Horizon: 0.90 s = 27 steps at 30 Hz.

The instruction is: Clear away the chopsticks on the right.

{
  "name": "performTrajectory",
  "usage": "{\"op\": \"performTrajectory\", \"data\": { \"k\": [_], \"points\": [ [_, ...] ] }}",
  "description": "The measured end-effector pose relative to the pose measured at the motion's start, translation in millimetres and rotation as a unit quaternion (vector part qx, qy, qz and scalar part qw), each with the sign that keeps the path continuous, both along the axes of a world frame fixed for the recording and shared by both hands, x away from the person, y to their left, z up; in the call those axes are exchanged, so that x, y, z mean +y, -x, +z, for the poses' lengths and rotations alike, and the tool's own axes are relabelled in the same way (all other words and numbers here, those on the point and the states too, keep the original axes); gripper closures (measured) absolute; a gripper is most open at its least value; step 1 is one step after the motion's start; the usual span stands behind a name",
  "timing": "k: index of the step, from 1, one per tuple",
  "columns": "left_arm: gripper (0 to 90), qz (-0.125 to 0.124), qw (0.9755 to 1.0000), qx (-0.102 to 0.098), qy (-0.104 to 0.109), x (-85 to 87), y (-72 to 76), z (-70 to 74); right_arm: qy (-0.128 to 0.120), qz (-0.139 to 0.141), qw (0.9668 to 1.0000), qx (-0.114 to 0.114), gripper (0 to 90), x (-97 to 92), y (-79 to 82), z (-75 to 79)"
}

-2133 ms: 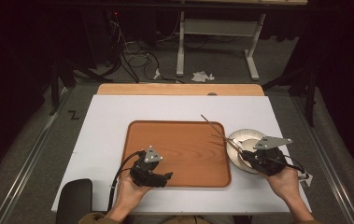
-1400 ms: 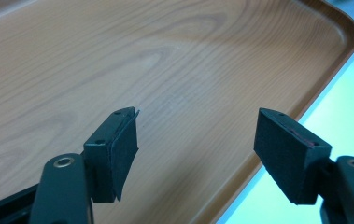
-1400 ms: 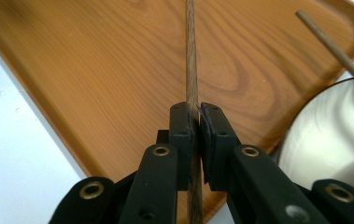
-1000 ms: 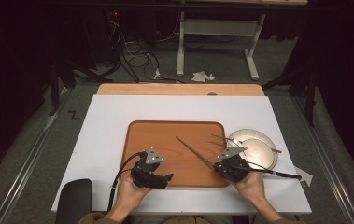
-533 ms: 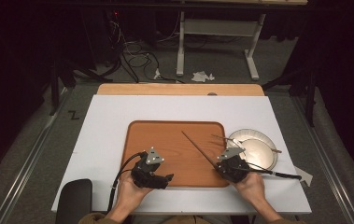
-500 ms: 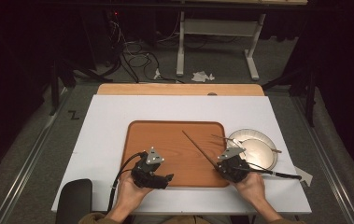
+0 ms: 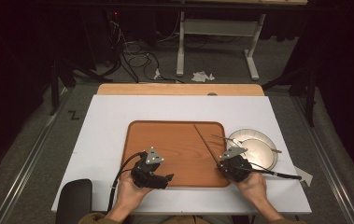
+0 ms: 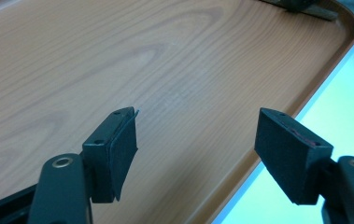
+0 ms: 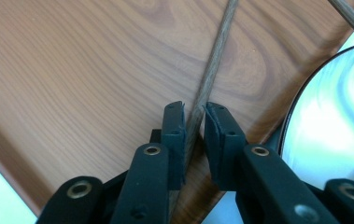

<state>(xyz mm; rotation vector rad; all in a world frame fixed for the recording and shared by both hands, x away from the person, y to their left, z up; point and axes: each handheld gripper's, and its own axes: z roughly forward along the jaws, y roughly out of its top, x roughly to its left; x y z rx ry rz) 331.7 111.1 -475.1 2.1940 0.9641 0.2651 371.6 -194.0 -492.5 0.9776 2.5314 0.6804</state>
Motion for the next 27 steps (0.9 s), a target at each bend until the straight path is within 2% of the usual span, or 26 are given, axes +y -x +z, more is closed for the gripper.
{"op": "performTrajectory", "data": {
  "k": [4, 10, 14, 21, 27],
  "points": [
    [29.6, 0.000, 1.0000, 0.001, -0.001, -0.2, -0.7, -0.6, -0.002, 0.000, 1.0000, 0.002, 75.0, -0.2, 0.1, 0.1],
    [29.5, 0.001, 1.0000, 0.001, -0.002, 0.0, -0.8, -0.6, -0.019, 0.000, 0.9998, -0.001, 71.5, -0.6, 1.9, 3.1],
    [29.5, -0.001, 1.0000, 0.001, -0.002, -0.2, -0.5, -0.8, -0.032, 0.011, 0.9994, -0.004, 69.2, -2.8, 5.2, 8.4],
    [29.3, 0.002, 1.0000, 0.001, 0.000, 0.5, -1.1, -0.7, -0.042, 0.027, 0.9987, -0.008, 65.5, -7.6, 9.1, 16.5],
    [29.2, 0.008, 1.0000, 0.004, 0.001, 1.3, -3.0, -1.0, -0.056, 0.030, 0.9976, -0.026, 63.0, -15.9, 11.5, 29.2]
  ]
}}
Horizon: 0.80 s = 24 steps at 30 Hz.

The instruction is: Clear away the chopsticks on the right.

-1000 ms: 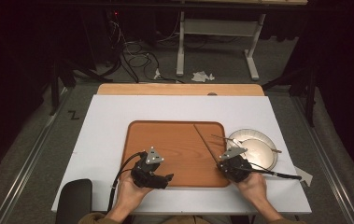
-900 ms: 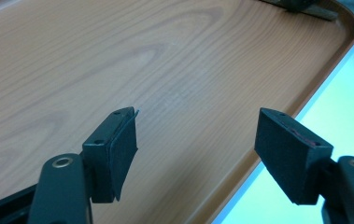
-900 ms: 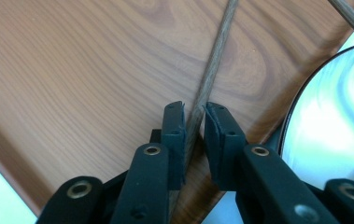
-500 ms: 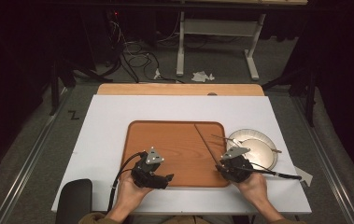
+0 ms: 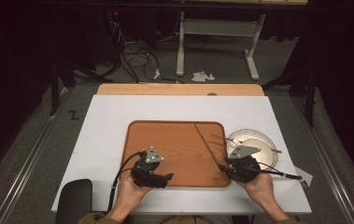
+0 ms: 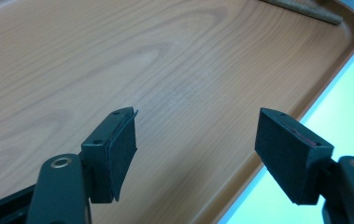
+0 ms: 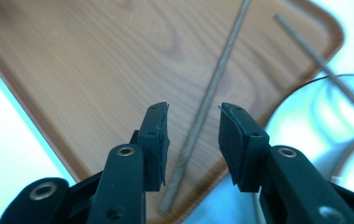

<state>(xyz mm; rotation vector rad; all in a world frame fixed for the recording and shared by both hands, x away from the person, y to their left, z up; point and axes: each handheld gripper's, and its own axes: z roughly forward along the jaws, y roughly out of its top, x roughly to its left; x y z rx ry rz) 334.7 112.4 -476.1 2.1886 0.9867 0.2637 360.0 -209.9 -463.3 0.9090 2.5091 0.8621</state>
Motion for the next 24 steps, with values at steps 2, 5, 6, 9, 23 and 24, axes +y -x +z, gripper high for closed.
{"op": "performTrajectory", "data": {
  "k": [2, 5, 6, 9, 23, 24],
  "points": [
    [29.2, 0.001, 1.0000, -0.001, -0.001, 0.1, -0.2, 0.0, -0.004, 0.000, 1.0000, -0.005, 63.0, -2.1, -0.2, 2.5],
    [29.0, 0.004, 1.0000, -0.002, -0.003, 2.3, 1.8, -0.3, -0.011, -0.003, 0.9998, -0.015, 63.2, -9.0, -1.7, 11.7],
    [28.9, 0.004, 1.0000, -0.001, -0.002, 3.5, 2.8, -0.2, -0.015, -0.002, 0.9997, -0.020, 63.8, -11.5, -3.4, 15.0],
    [29.0, 0.014, 0.9999, -0.001, 0.002, 8.1, 5.2, 0.4, -0.022, -0.003, 0.9995, -0.023, 65.8, -15.5, -7.0, 20.8],
    [28.8, 0.023, 0.9997, 0.004, 0.009, 13.0, 12.1, 0.7, -0.011, -0.026, 0.9978, -0.060, 68.8, -63.8, -22.8, 52.4],
    [28.9, 0.023, 0.9997, 0.004, 0.009, 13.0, 12.1, 0.7, -0.014, -0.032, 0.9977, -0.058, 69.0, -68.2, -24.6, 54.0]
  ]
}}
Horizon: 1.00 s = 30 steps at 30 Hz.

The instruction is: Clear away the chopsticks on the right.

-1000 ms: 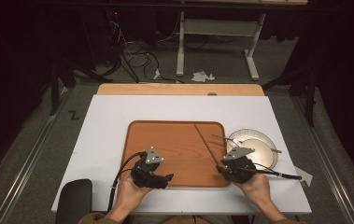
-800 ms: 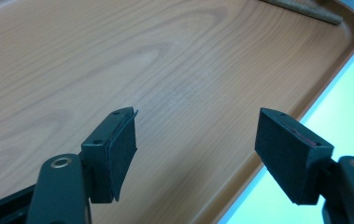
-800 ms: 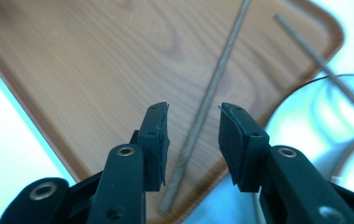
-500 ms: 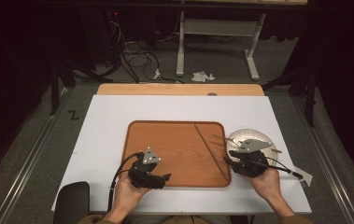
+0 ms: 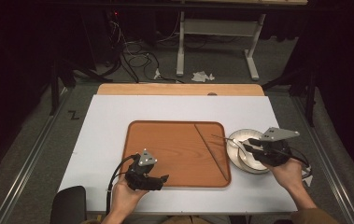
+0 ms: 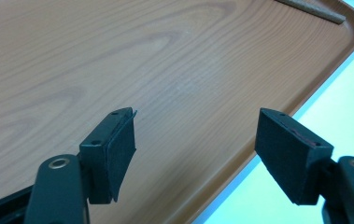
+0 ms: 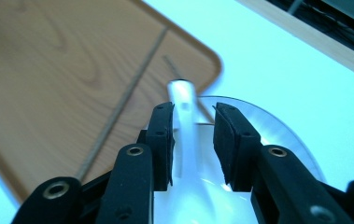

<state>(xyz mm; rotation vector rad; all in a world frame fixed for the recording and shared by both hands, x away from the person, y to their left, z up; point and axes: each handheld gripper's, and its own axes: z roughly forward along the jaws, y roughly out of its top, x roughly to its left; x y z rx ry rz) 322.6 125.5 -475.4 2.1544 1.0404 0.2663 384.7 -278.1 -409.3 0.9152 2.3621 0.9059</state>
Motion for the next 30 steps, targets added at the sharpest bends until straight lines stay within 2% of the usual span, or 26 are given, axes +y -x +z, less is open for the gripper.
{"op": "performTrajectory", "data": {
  "k": [6, 9, 11, 18, 20, 22, 23, 26, 30],
  "points": [
    [28.7, -0.003, 1.0000, 0.004, -0.003, -1.7, -1.9, -1.5, 0.017, -0.023, 0.9996, 0.001, 69.9, -21.1, -12.3, 4.0],
    [28.7, -0.002, 1.0000, 0.002, -0.005, -1.8, -1.1, -1.2, 0.012, -0.031, 0.9994, 0.008, 70.1, -27.2, -16.2, 3.7],
    [28.8, 0.000, 1.0000, 0.000, -0.004, -1.7, -0.5, -1.1, 0.008, -0.042, 0.9990, 0.013, 70.4, -39.0, -24.4, 2.0],
    [28.8, -0.002, 1.0000, 0.002, -0.007, -1.6, -1.4, -1.7, -0.003, -0.068, 0.9974, 0.026, 70.8, -62.8, -36.5, -0.5],
    [28.8, -0.001, 1.0000, 0.001, -0.007, -1.6, -0.8, -1.5, -0.012, -0.085, 0.9954, 0.041, 71.4, -72.8, -39.2, -4.5],
    [28.7, -0.002, 1.0000, 0.002, -0.007, -2.1, -1.1, -1.6, -0.012, -0.088, 0.9951, 0.042, 71.7, -75.9, -39.9, -6.5],
    [28.7, -0.002, 1.0000, 0.003, -0.006, -3.2, -1.6, -2.3, -0.011, -0.091, 0.9945, 0.051, 72.0, -80.9, -40.4, -11.7],
    [28.7, -0.004, 0.9999, 0.005, -0.008, -4.2, -2.5, -3.4, -0.005, -0.092, 0.9939, 0.061, 72.4, -84.4, -41.4, -18.5],
    [28.7, -0.005, 0.9999, 0.005, -0.009, -3.5, -2.6, -2.8, 0.004, -0.092, 0.9928, 0.077, 72.5, -87.9, -44.1, -23.7]
  ]
}}
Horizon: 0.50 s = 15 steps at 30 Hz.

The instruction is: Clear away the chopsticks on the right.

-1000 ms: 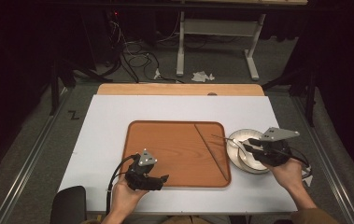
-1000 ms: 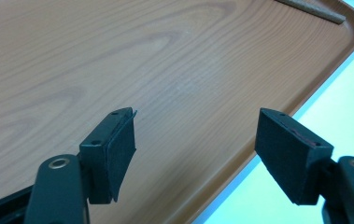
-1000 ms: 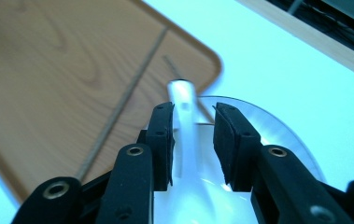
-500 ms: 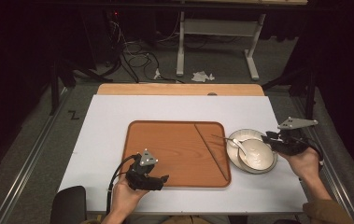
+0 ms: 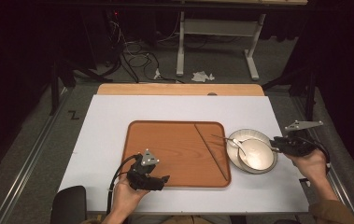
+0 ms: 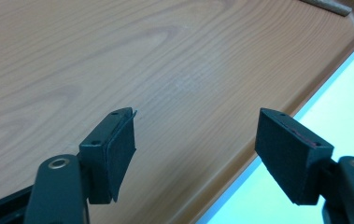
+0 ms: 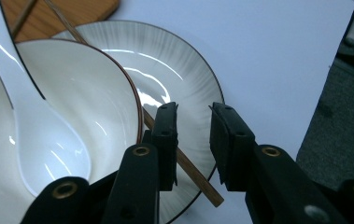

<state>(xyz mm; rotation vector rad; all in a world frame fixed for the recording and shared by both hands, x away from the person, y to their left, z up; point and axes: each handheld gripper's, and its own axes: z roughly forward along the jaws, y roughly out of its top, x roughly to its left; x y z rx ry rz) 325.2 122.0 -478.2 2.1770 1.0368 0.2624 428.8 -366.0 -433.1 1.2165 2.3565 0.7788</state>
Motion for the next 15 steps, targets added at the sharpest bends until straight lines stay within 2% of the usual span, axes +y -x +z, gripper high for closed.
{"op": "performTrajectory", "data": {
  "k": [2, 7, 15],
  "points": [
    [28.7, 0.000, 1.0000, -0.001, 0.001, 0.1, 0.1, 0.4, -0.001, -0.001, 0.9999, 0.014, 72.3, -1.2, -1.5, -5.1],
    [28.7, -0.005, 1.0000, 0.003, 0.001, -2.3, -1.0, -0.6, 0.006, 0.001, 0.9995, 0.030, 72.2, -1.1, 0.7, -11.6],
    [28.7, -0.010, 0.9999, 0.002, 0.001, -3.7, -3.0, -0.4, 0.035, 0.009, 0.9980, 0.052, 70.5, 5.7, -2.5, -17.6]
  ]
}}
